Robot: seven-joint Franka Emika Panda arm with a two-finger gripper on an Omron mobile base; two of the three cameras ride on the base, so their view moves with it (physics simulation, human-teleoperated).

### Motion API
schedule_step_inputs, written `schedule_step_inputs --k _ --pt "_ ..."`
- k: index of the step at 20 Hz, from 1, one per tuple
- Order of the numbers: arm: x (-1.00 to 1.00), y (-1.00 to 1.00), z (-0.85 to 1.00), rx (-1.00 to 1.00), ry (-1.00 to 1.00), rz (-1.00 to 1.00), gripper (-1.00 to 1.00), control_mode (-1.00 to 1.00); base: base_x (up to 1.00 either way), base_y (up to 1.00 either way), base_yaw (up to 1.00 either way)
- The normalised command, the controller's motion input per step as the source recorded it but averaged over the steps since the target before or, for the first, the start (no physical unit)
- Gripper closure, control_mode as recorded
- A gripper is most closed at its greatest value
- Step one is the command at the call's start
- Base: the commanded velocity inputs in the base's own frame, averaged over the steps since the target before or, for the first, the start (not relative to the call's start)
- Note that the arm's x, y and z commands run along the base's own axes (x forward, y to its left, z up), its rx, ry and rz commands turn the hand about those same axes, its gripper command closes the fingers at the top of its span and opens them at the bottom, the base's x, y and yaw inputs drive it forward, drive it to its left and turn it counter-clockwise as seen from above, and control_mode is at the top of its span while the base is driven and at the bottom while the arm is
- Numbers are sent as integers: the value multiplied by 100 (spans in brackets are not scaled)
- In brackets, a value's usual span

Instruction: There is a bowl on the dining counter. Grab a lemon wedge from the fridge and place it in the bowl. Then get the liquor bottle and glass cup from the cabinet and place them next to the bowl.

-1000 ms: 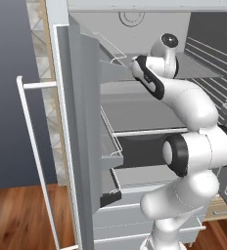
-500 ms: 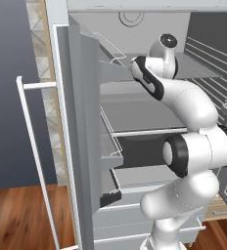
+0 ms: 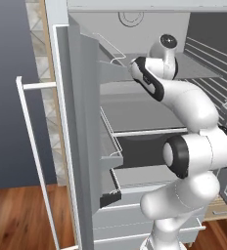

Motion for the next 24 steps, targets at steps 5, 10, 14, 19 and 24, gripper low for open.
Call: schedule_step_inputs --k 5,10,14,19,24 --pt "-12 16 -34 0 0 3 100 -100 0 0 0" --pt "-41 4 -1 -6 -6 1 100 -100 0 0 0" --pt "-75 0 14 -9 -9 0 100 -100 0 0 0" --pt "-97 0 11 -18 -6 0 100 -100 0 0 0" --pt "-100 0 23 -15 0 0 100 -100 0 0 0"
